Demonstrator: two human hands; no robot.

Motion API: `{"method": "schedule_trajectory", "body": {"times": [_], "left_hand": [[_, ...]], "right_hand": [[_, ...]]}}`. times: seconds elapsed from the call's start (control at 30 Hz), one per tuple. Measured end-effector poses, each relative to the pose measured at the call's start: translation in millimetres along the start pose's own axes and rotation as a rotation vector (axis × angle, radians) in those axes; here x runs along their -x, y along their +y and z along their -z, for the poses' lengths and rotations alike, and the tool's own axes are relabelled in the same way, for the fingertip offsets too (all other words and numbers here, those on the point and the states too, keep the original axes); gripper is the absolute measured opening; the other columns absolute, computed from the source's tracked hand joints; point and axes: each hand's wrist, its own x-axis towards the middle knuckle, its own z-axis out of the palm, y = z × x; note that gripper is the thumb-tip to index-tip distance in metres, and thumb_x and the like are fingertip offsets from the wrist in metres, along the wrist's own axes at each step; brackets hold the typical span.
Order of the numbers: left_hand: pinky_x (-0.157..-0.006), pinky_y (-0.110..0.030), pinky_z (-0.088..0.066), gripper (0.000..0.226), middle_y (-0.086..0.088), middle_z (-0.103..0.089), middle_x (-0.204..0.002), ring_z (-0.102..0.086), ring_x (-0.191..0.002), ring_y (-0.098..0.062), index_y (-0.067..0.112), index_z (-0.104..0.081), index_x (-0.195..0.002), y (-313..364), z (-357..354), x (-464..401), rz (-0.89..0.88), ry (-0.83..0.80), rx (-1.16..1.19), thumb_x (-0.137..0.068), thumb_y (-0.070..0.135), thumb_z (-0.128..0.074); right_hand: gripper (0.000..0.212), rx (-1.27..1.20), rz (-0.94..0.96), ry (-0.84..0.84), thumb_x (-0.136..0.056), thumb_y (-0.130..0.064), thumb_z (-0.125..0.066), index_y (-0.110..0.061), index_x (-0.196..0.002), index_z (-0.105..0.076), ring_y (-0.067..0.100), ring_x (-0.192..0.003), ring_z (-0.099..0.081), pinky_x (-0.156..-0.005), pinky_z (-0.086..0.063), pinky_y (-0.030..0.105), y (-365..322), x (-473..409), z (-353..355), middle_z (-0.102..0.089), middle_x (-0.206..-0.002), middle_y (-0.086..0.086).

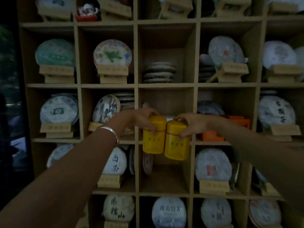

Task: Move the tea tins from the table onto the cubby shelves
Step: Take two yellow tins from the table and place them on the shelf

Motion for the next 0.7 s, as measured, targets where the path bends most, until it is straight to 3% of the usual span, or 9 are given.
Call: {"method": "schedule_trajectory", "body": {"times": [0.13, 0.27, 0.5, 0.6, 0.7], "left_hand": [[-0.083, -0.03, -0.046, 0.098, -0.001, -0.039, -0.141, -0.047, -0.117, -0.022, 0.03, -0.031, -0.144, -15.2, 8.3, -46.6, 0.002, -0.05, -0.069, -0.064, 0.038, -0.086], [-0.069, -0.023, -0.048, 0.097, -0.002, -0.039, -0.137, -0.047, -0.106, -0.018, 0.029, -0.03, -0.144, -28.2, 5.3, -82.2, 0.011, -0.06, -0.031, -0.065, 0.032, -0.086], [-0.094, -0.036, -0.047, 0.1, -0.006, -0.038, -0.143, -0.045, -0.124, -0.027, 0.022, -0.026, -0.146, -51.9, -4.0, -120.9, 0.049, -0.049, -0.121, -0.066, 0.034, -0.084], [-0.091, -0.034, -0.048, 0.101, -0.006, -0.04, -0.143, -0.048, -0.12, -0.026, 0.02, -0.027, -0.146, -59.0, -3.4, -129.0, 0.083, -0.061, -0.136, -0.064, 0.036, -0.085], [-0.098, -0.039, -0.048, 0.099, -0.006, -0.041, -0.144, -0.047, -0.124, -0.027, 0.019, -0.029, -0.146, -58.4, -3.7, -135.3, 0.109, -0.076, -0.21, -0.065, 0.038, -0.082]], "right_hand": [[0.082, 0.026, -0.046, 0.005, -0.067, -0.039, -0.083, -0.021, -0.136, -0.041, 0.015, -0.105, -0.056, -0.08, -0.051, 0.025, 11.1, -42.6, 5.5, -0.054, -0.121, -0.003], [0.08, 0.046, -0.089, 0.014, -0.068, -0.038, -0.082, -0.019, -0.135, -0.042, 0.016, -0.105, -0.054, -0.08, -0.049, 0.024, 24.8, -78.0, 11.2, -0.053, -0.121, -0.002], [0.074, 0.018, -0.064, -0.022, -0.069, -0.033, -0.082, -0.022, -0.131, -0.044, 0.02, -0.106, -0.058, -0.094, -0.052, 0.042, 38.0, -123.0, 12.8, -0.057, -0.122, 0.003], [0.075, 0.024, -0.04, -0.048, -0.069, -0.033, -0.08, -0.023, -0.134, -0.042, 0.019, -0.107, -0.056, -0.093, -0.05, 0.038, 37.9, -137.0, 8.4, -0.056, -0.12, 0.001], [0.074, 0.027, -0.04, -0.066, -0.071, -0.035, -0.078, -0.021, -0.135, -0.043, 0.02, -0.108, -0.055, -0.089, -0.049, 0.035, 42.6, -148.0, 2.9, -0.055, -0.116, -0.002]]}}
